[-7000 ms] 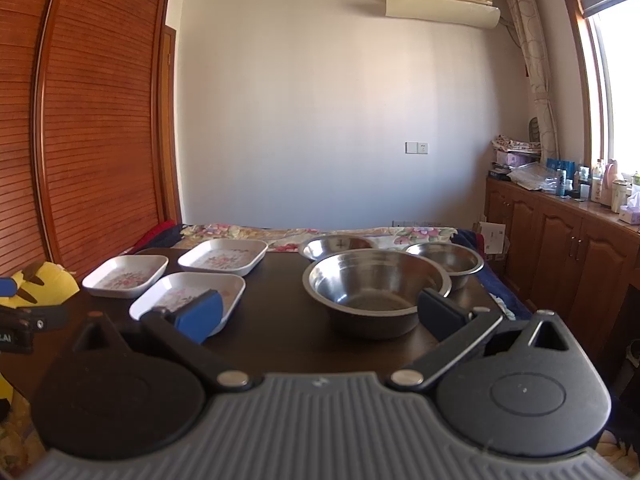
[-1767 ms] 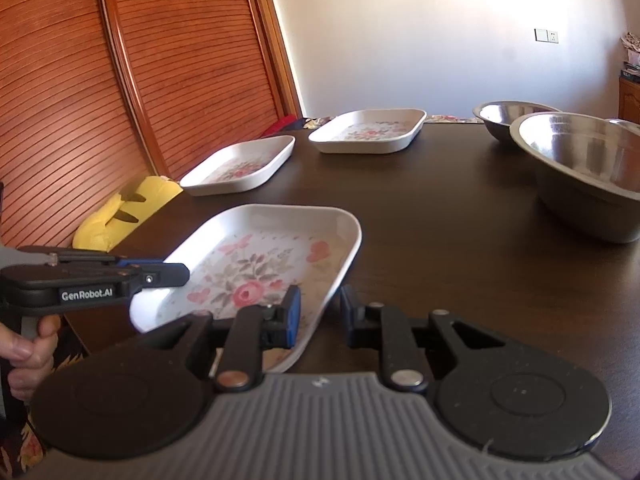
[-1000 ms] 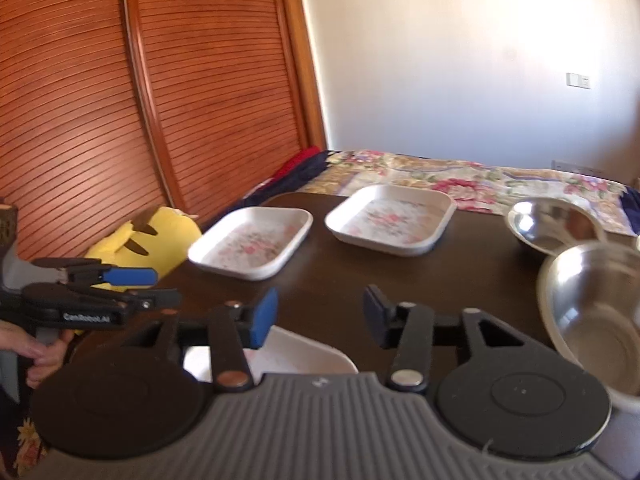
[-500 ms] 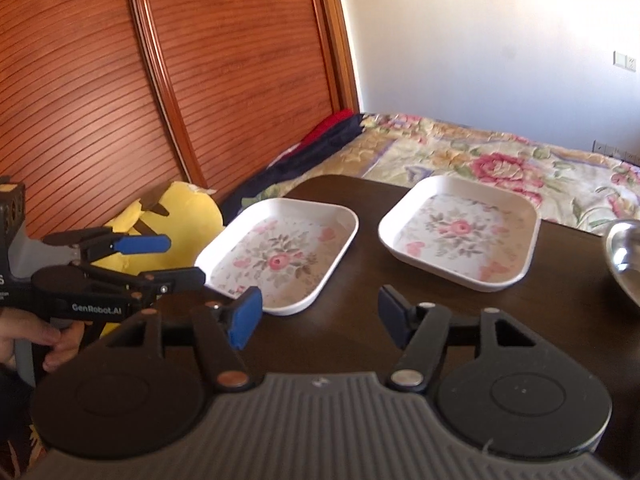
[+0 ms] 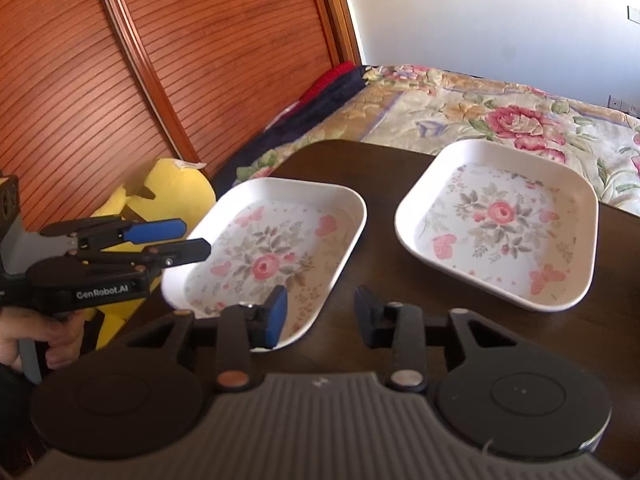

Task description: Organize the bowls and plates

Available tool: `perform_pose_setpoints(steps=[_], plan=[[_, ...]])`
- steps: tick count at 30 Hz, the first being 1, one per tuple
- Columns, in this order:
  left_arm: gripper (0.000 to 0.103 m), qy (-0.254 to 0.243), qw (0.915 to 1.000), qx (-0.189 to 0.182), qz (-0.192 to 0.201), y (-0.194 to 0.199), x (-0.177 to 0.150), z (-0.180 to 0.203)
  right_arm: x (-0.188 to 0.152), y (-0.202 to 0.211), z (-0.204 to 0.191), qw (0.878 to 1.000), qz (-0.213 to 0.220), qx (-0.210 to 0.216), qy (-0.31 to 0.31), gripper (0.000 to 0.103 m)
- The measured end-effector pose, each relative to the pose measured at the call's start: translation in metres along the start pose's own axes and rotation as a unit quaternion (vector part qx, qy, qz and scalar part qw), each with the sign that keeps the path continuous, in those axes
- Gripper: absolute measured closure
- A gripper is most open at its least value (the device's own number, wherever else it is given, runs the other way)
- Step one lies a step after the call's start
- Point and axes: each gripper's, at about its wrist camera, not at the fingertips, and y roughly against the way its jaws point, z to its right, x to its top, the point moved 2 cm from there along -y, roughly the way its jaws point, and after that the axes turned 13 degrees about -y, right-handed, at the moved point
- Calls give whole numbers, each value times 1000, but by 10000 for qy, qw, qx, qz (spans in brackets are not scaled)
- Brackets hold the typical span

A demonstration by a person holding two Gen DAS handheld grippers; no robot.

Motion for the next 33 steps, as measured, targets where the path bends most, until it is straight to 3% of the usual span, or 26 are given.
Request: perform_pose_setpoints(steps=[8,33], plan=[[78,61,9999,-33,-75,-8,-3,-4,2,-14,2,9997,-227,50,-54,80],[87,32,10000,10,-87,4,-2,4,3,-15,0,9998,-141,-31,163,87]])
